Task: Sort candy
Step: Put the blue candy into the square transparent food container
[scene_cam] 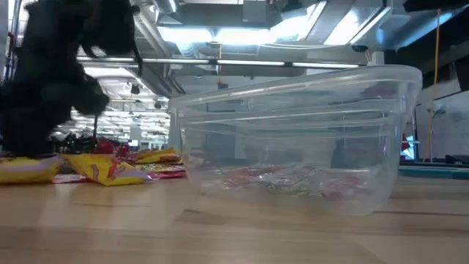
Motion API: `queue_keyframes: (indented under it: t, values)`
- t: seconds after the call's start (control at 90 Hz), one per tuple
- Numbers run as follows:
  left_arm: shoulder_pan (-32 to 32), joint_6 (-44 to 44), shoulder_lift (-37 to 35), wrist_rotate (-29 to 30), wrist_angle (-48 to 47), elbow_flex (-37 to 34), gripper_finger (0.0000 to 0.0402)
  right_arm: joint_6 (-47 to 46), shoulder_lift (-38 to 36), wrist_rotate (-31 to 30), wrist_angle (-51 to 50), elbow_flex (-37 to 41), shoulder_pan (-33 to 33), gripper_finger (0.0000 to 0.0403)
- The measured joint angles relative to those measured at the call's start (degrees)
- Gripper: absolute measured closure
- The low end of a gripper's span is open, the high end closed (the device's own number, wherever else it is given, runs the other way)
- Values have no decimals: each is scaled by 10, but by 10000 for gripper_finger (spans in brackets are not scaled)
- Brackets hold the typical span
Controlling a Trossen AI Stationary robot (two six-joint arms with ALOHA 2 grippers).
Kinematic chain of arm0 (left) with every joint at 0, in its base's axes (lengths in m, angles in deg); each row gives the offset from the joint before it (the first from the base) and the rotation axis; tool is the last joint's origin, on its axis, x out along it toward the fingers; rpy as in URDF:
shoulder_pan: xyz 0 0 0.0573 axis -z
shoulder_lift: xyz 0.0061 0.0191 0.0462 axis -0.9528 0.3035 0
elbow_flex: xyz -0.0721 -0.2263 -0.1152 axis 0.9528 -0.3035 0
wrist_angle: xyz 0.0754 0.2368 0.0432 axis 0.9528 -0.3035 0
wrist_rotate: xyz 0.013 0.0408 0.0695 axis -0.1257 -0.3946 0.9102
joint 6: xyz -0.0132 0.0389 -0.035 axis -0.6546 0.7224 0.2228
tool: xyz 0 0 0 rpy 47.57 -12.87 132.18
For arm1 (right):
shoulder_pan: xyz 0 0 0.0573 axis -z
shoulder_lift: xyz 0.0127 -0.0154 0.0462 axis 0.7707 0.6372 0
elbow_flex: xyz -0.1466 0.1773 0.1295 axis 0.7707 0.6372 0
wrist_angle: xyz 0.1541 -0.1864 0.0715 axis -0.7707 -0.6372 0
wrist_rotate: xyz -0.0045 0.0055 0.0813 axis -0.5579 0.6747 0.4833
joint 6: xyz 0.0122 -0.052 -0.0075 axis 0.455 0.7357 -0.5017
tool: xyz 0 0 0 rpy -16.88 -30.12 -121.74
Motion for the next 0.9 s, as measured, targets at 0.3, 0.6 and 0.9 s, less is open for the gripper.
queue_keyframes:
  t: [0.3, 0.6, 0.9]
  values:
    - [68, -76, -34, 92, -176, 160, 400, -1, 0, 0, 0, 0, 0, 155]
    - [78, 193, -25, 327, 95, 201, 401, -1, 0, -21, -3, 0, 0, 155]
    - [63, 562, 89, 333, 394, 201, 401, -1, 0, -21, -3, 0, 0, 155]
